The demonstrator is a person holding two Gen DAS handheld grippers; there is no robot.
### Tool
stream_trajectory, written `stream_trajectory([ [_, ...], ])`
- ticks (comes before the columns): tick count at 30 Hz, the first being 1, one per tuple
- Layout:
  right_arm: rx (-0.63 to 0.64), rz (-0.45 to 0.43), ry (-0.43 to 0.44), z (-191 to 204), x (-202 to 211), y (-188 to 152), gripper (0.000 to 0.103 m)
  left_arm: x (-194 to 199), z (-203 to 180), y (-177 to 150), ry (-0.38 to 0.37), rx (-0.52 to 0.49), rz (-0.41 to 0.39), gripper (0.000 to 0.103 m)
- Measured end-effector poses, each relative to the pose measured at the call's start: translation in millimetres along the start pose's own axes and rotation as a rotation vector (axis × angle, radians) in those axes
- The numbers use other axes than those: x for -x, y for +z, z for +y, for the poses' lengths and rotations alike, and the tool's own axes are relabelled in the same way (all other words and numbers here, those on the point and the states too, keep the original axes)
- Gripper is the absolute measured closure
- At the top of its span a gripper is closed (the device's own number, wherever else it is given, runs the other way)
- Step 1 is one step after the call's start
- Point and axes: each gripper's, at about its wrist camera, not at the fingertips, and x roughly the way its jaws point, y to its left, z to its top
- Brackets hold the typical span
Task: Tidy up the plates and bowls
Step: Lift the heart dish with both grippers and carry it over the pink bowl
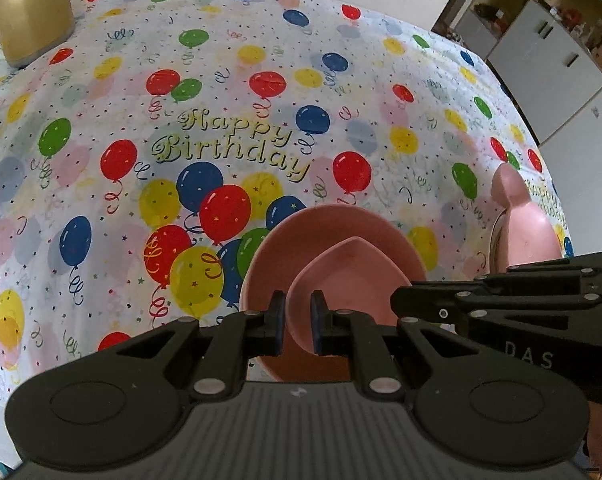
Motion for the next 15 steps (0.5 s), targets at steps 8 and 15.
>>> stream_trajectory([
  [8,0.004,0.021,-0.002,2.7,-2.0,2.9,0.09,-4.4,0.3,4.7,-0.001,-0.01,0.016,0.091],
  [15,-0.016,0.038,0.003,3.6,0.6,6.1,0.085,-5.7,-0.7,6.0,0.006,-0.014,0.022,0.091],
])
